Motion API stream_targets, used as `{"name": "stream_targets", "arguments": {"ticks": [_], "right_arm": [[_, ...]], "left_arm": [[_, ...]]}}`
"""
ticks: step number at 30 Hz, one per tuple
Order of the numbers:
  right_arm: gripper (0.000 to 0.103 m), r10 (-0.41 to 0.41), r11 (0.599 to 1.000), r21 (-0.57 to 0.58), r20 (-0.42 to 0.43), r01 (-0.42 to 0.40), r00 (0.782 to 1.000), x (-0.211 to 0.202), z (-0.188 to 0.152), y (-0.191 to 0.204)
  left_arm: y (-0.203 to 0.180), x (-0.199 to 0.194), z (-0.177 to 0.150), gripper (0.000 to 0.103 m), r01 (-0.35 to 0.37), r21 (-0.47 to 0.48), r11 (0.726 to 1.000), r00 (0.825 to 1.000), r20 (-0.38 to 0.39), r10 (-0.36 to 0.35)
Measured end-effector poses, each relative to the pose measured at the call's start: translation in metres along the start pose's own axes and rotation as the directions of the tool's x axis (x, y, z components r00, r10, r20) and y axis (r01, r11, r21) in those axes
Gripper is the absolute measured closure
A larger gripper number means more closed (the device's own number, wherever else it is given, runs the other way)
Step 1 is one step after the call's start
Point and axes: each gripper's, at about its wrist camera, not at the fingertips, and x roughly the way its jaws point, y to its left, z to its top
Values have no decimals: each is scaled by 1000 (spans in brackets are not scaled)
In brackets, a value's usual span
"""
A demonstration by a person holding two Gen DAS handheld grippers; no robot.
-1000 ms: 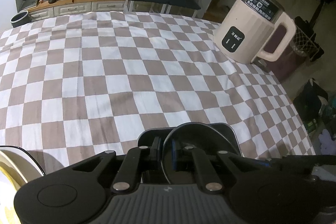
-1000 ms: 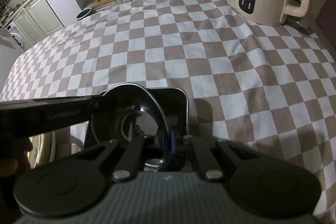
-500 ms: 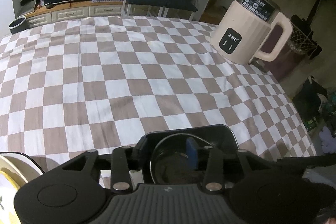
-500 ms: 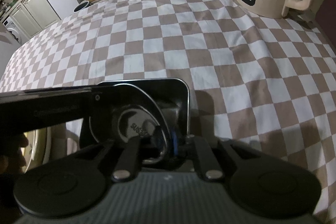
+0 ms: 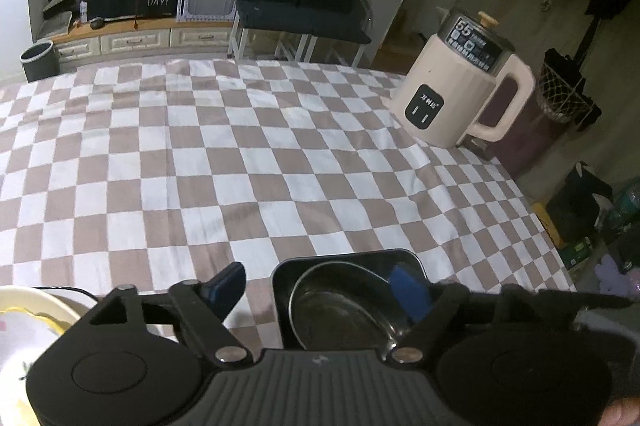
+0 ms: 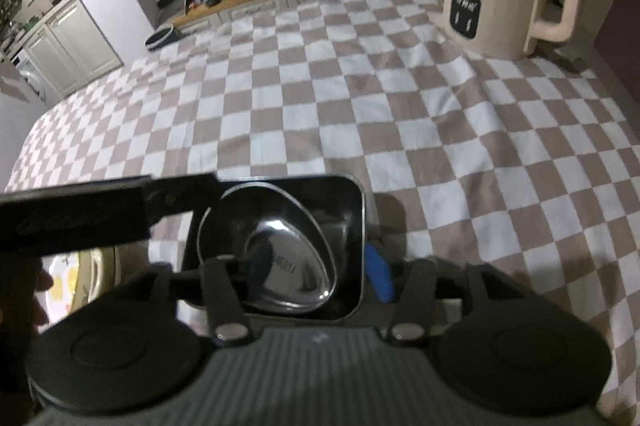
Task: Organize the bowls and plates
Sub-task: 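Open both tools to release the oval steel bowl, then close both tools on opposite rims of the stacked steel trays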
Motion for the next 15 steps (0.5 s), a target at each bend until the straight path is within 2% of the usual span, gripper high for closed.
{"name": "stream_targets", "arguments": {"ticks": [4, 7, 9, 12, 15], "right_arm": [[25, -16, 999, 42, 58, 14, 998, -12, -1, -10], [12, -32, 997, 68, 92, 26, 995, -19, -1, -17], [0, -39, 996, 84, 101, 30, 994, -21, 0, -25], [0, -41, 996, 87, 108, 32, 993, -19, -1, -29], [0, -64, 995, 80, 106, 56, 992, -16, -2, -30]], "left_arm": [[3, -11, -3, 3, -3, 30, 1000, 1000, -4, 3], [4, -16, -6, 0, -20, 63, 998, 1000, -3, 21], [5, -18, -8, 0, -44, 93, 995, 999, -7, 45], [7, -18, -12, 0, -71, 146, 987, 997, -17, 75], [10, -16, -13, 0, -54, 170, 984, 997, -51, 63]]}}
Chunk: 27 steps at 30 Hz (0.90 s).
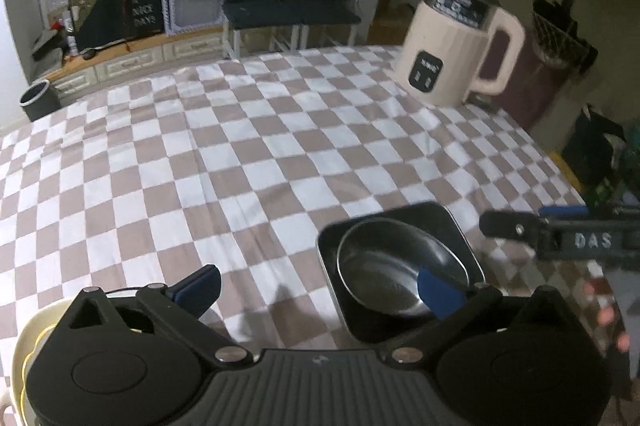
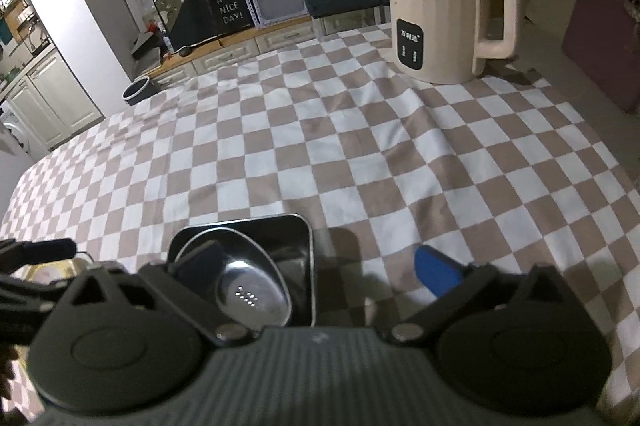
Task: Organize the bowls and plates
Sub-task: 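Close both tools on opposite rims of the stacked steel trays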
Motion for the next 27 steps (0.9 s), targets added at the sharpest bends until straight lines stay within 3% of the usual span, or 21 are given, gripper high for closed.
{"name": "stream_targets", "arguments": {"ticks": [4, 6, 8, 14, 16, 18, 27], "right_arm": [[0, -34, 999, 8, -6, 34, 999, 3, -2, 0], [0, -41, 999, 11, -11, 41, 999, 6, -1, -2], [0, -47, 999, 7, -19, 47, 999, 10, -2, -2], [1, -64, 998, -9, -55, 63, 996, 21, 0, -3], [7, -53, 999, -18, -72, 51, 996, 25, 1, -2], [19, -34, 999, -23, -89, 32, 995, 28, 2, -2], [46, -13, 997, -75, -148, 2, 989, 40, 0, 1]], "left_arm": [[-1, 2, 1, 2, 7, 32, 999, 1000, -14, -7], [-3, 5, 0, 7, 10, 53, 999, 1000, -26, -8], [-7, 9, 0, 24, 27, 78, 997, 999, -49, -23], [-15, 28, -8, 36, 56, 143, 988, 991, -128, -38], [-16, 32, -11, 38, 54, 160, 986, 989, -147, -31], [-14, 36, -13, 40, 47, 171, 984, 987, -160, -20], [-8, 48, -12, 50, 39, 157, 987, 983, -181, -10]]}}
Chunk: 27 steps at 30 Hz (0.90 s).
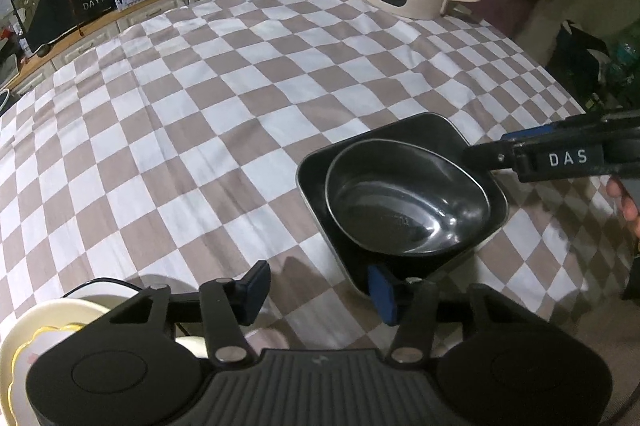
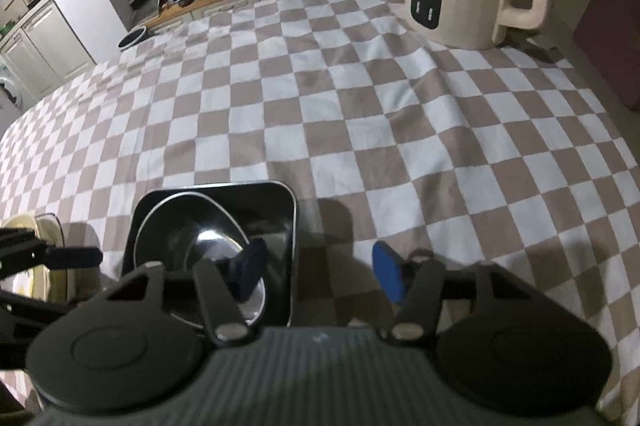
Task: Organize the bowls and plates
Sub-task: 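Close both tools on opposite rims of the stacked steel trays, then lift the tray stack and carry it over the nested cream bowls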
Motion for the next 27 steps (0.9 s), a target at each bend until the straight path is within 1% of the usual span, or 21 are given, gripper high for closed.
{"name": "stream_targets", "arguments": {"ticks": [1, 3, 5, 8, 10, 12, 15, 17, 21, 24, 27], "right_arm": [[49, 0, 1000, -1, -6, 0, 1000, 1, 0, 0], [68, 6, 1000, -14, -22, -7, 1000, 5, 0, 0], [72, 14, 999, -33, -39, -16, 999, 8, -2, 2], [75, 21, 998, -54, -46, -23, 999, 11, -2, 2], [78, 36, 998, -53, -47, -38, 998, 13, -3, 2], [84, 50, 997, -61, -48, -53, 998, 13, -3, 2], [90, 55, 995, -85, -57, -60, 997, 16, -4, 6], [92, 65, 994, -83, -66, -70, 996, 18, -4, 6], [93, 76, 994, -74, -68, -81, 995, 18, -5, 6], [96, 86, 994, -69, -62, -90, 994, 16, -4, 5], [96, 86, 994, -68, -56, -90, 995, 14, -4, 5]], "left_arm": [[-1, 1, 1, 51, -3, 0, 1000, 1000, -2, 3], [-2, 4, 1, 51, -10, 5, 1000, 1000, -5, 10], [-2, 6, 2, 52, -20, 4, 1000, 1000, -7, 20], [1, 9, 3, 54, -27, -19, 999, 1000, 0, 27], [5, 11, 4, 54, -30, -63, 998, 1000, 8, 31], [8, 13, 4, 56, -23, -98, 995, 1000, 10, 24], [14, 16, 5, 68, 20, -175, 984, 1000, 14, -18], [17, 18, 5, 78, 55, -221, 974, 998, 21, -51], [20, 19, 4, 84, 86, -264, 961, 996, 35, -79], [22, 19, 4, 91, 107, -289, 951, 994, 43, -99], [20, 19, 4, 94, 106, -302, 947, 994, 52, -95]]}}
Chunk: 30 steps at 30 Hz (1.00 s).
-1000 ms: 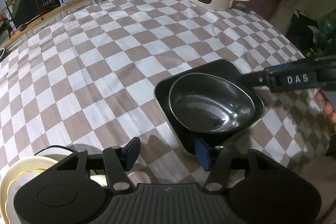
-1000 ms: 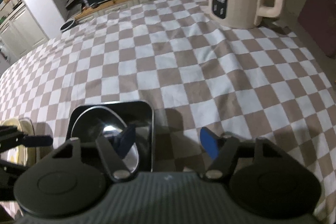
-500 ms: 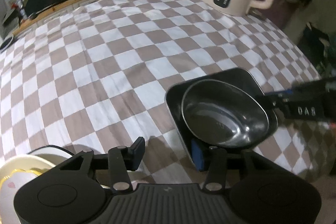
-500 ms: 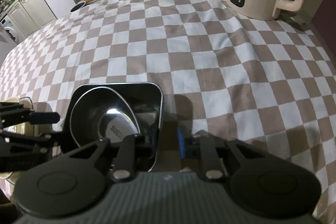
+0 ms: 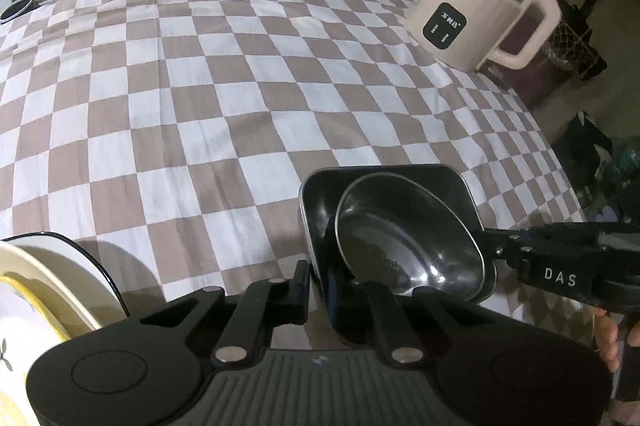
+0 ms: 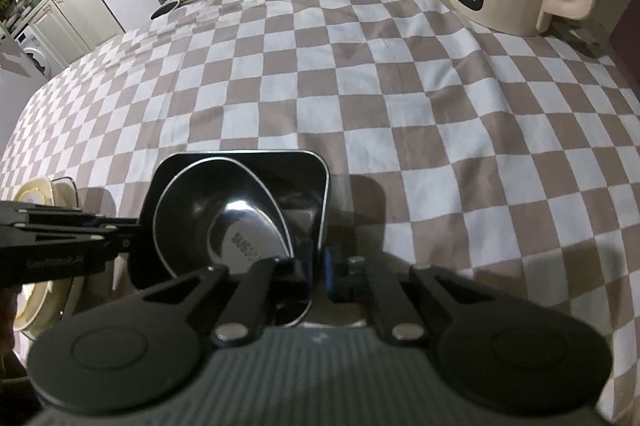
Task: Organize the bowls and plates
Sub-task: 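Lift the tray stack and carry it over the nested cream bowls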
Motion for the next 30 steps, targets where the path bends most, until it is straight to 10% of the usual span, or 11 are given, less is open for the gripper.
{"name": "stream_targets", "arguments": {"ticks": [15, 30], "right_arm": [[97, 49, 998, 32, 106, -53, 993, -30, 4, 0], [96, 211, 976, 6, 257, -220, 943, -70, 11, 34]], "left_arm": [[19, -43, 4, 96, 85, -114, 990, 990, 122, -71], [65, -133, -13, 96, 190, -194, 962, 944, 306, -125]]}}
